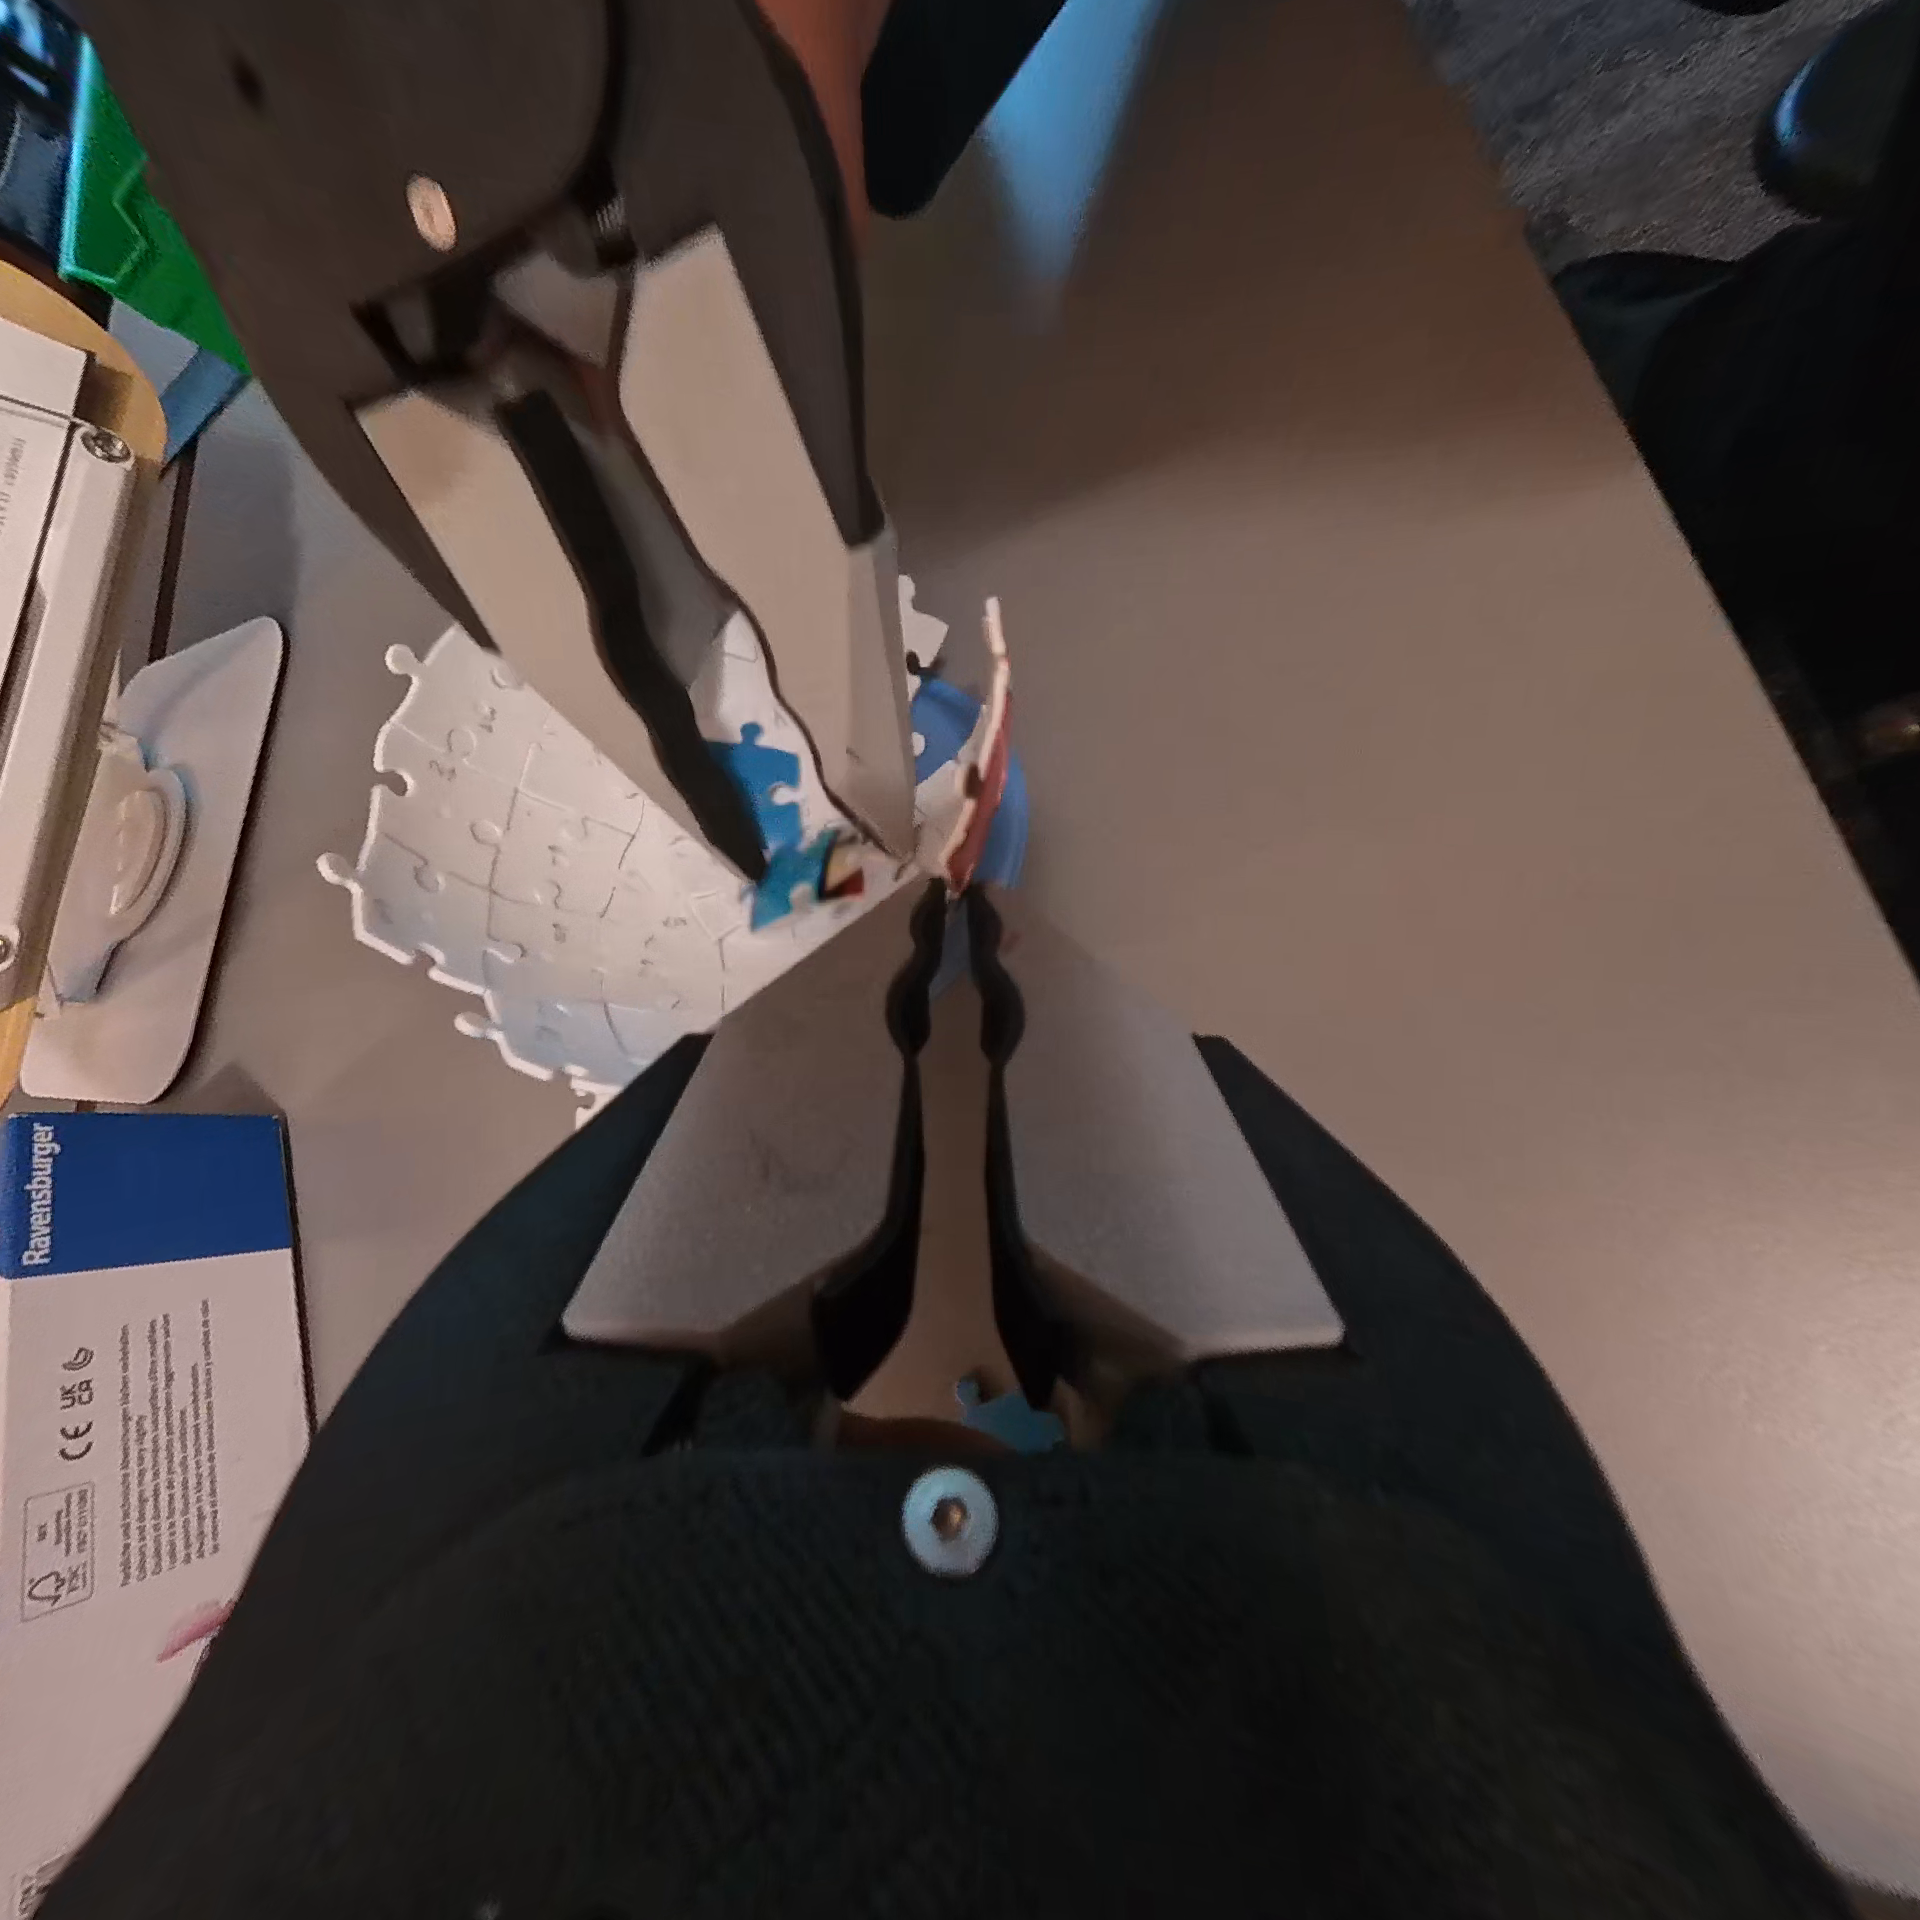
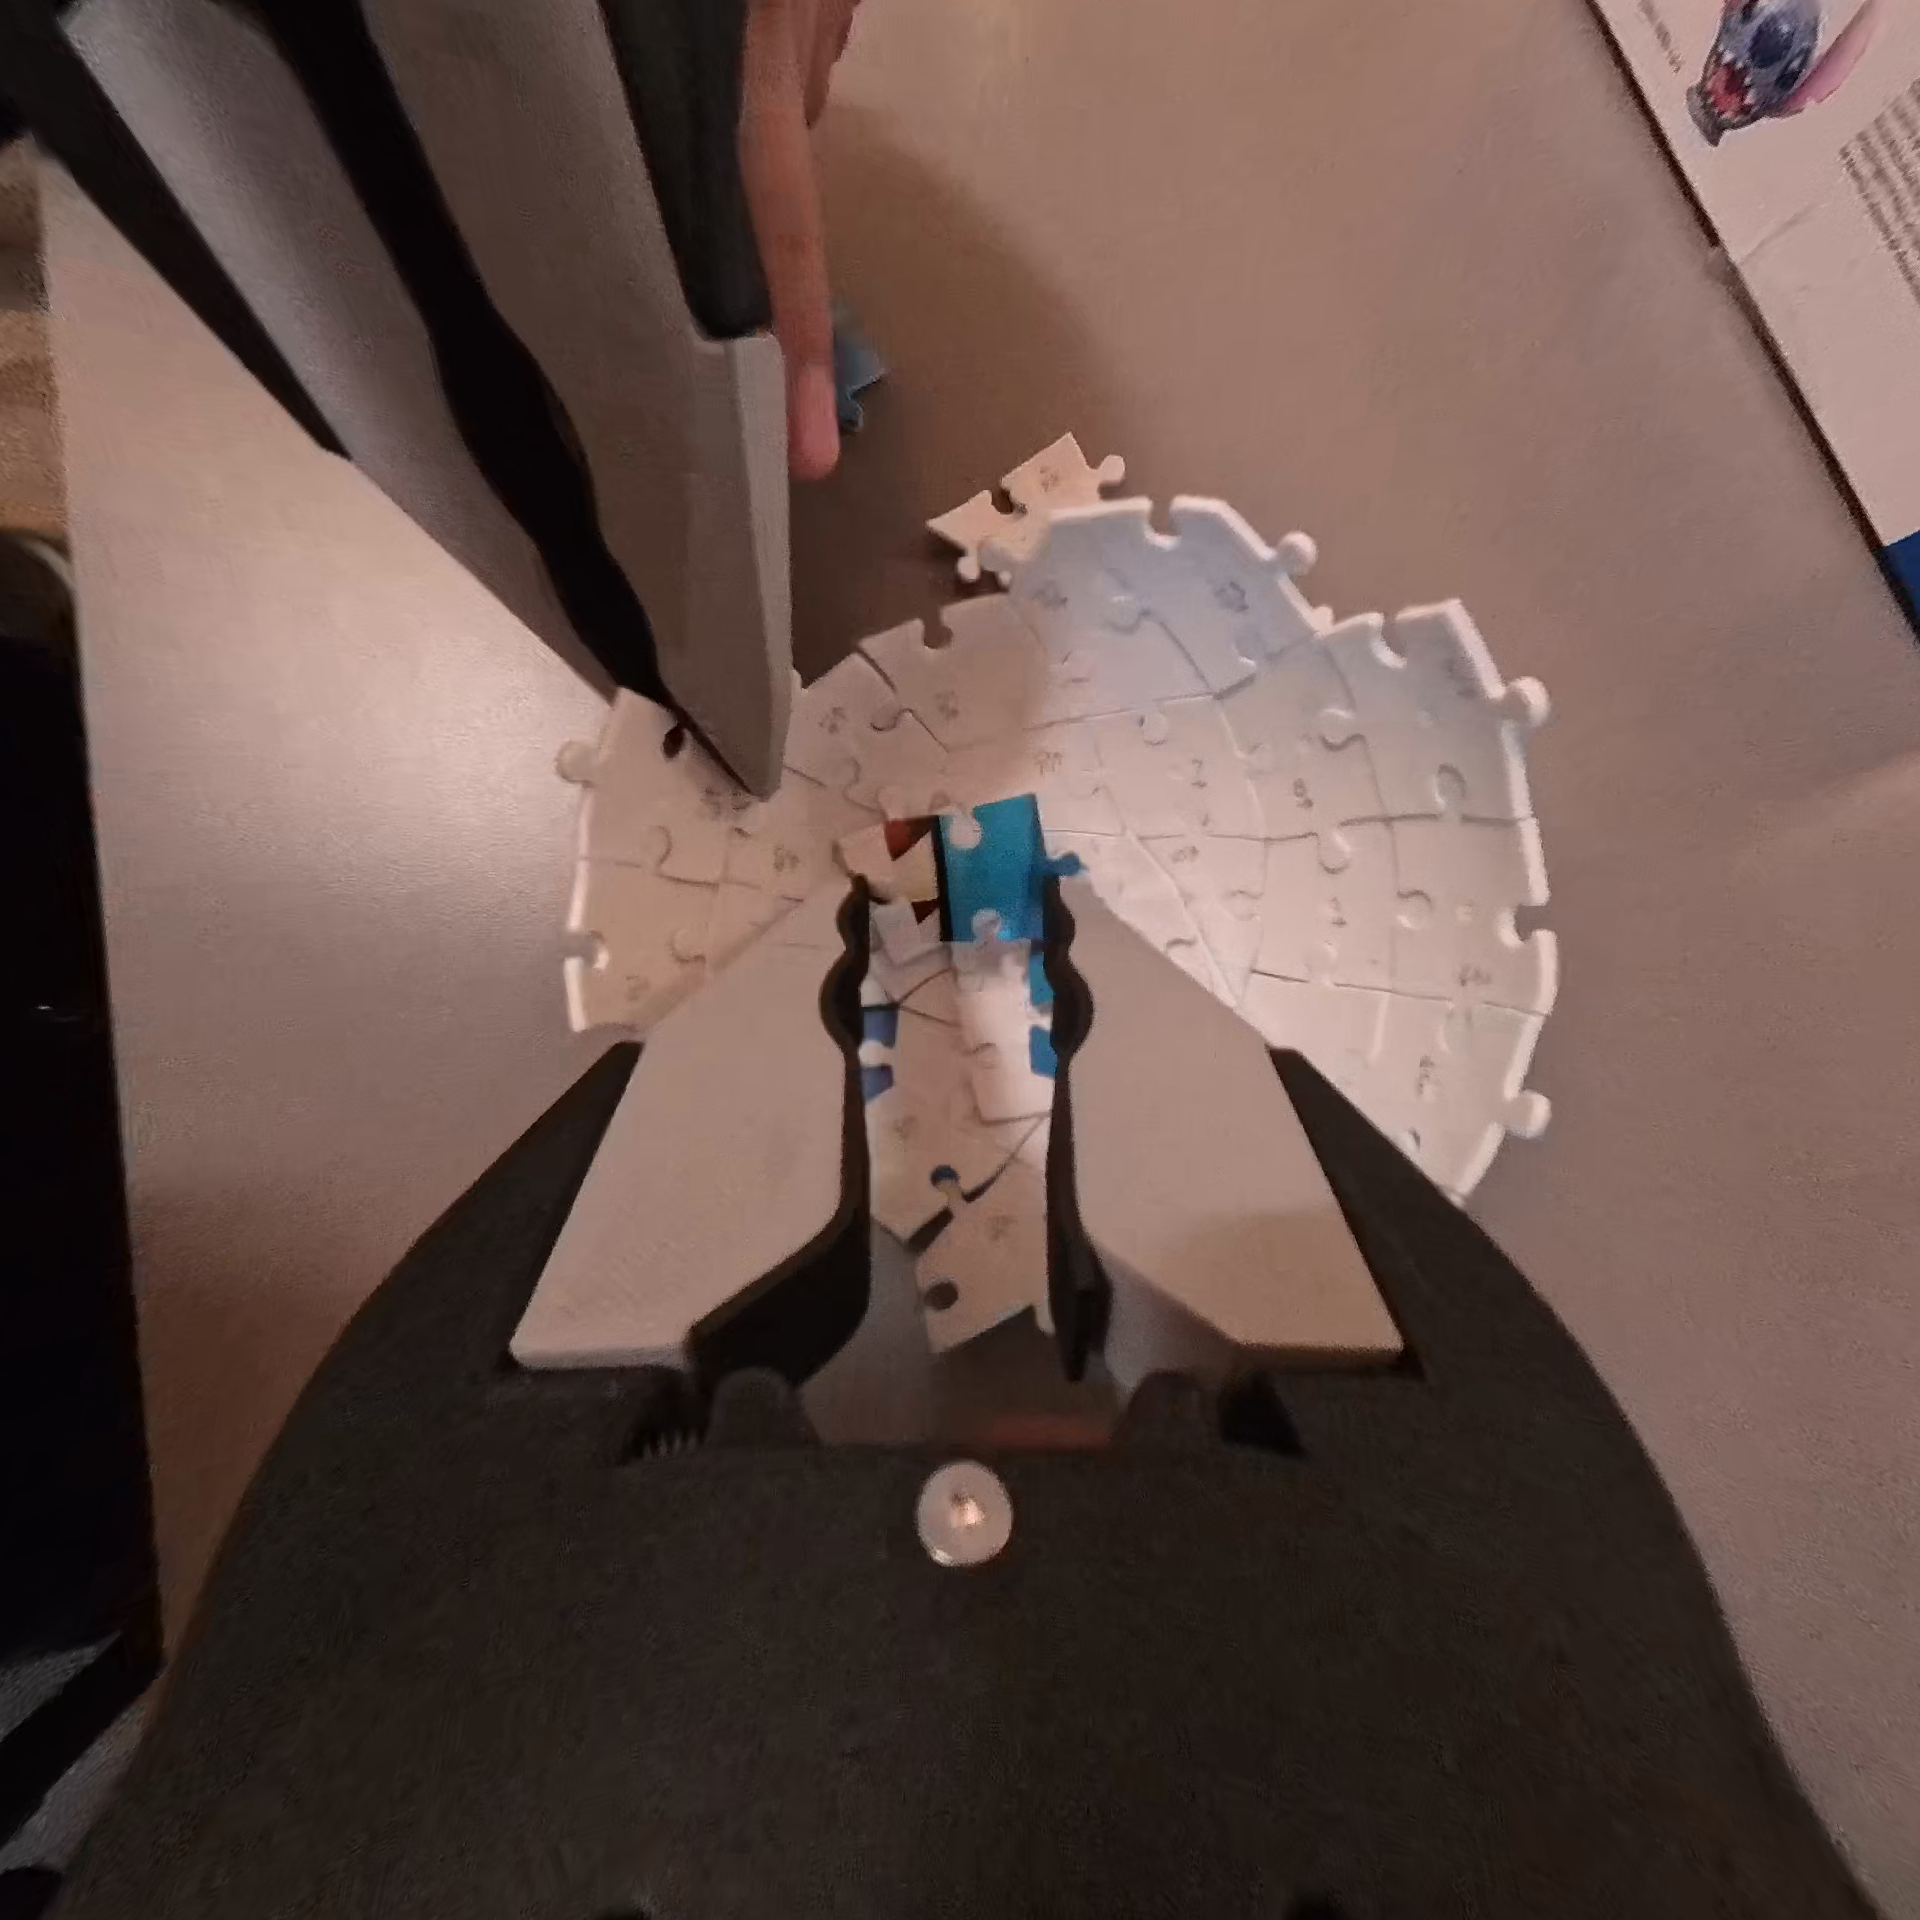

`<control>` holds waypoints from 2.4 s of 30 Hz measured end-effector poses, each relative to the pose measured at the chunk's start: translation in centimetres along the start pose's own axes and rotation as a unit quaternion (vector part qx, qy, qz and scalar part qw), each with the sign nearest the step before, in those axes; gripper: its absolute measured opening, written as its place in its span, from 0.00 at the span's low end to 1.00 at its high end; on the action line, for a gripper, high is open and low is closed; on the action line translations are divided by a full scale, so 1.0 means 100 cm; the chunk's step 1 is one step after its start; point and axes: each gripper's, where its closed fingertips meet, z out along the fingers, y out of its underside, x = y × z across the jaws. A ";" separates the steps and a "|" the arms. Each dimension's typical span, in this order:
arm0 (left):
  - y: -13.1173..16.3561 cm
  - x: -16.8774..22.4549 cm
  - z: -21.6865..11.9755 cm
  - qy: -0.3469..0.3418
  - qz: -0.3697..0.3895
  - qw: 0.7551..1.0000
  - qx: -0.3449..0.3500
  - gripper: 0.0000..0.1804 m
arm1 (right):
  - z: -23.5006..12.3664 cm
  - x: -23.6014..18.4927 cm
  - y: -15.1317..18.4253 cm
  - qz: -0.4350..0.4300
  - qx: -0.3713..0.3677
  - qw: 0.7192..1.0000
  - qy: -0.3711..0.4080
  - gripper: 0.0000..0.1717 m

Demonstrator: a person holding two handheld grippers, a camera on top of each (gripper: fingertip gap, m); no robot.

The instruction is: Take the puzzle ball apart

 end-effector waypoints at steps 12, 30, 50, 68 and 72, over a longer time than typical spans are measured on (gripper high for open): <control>0.000 -0.001 0.002 -0.008 0.012 1.000 -0.003 0.01 | -0.260 0.140 0.176 0.194 -0.112 0.895 0.387 0.17; -0.002 0.001 0.001 -0.004 0.013 1.000 0.006 0.01 | -0.019 0.026 0.017 -0.108 -0.091 0.986 0.088 0.28; 0.000 -0.003 -0.002 -0.017 0.012 1.000 0.001 0.01 | -0.100 0.042 0.019 -0.087 -0.019 0.977 0.195 0.14; 0.002 -0.003 0.004 -0.017 0.013 1.000 -0.001 0.01 | -0.136 0.052 0.040 0.016 0.009 0.983 0.182 0.26; 0.002 -0.002 0.004 -0.017 0.012 1.000 -0.002 0.01 | -0.050 0.016 0.010 -0.088 -0.035 0.992 0.082 0.27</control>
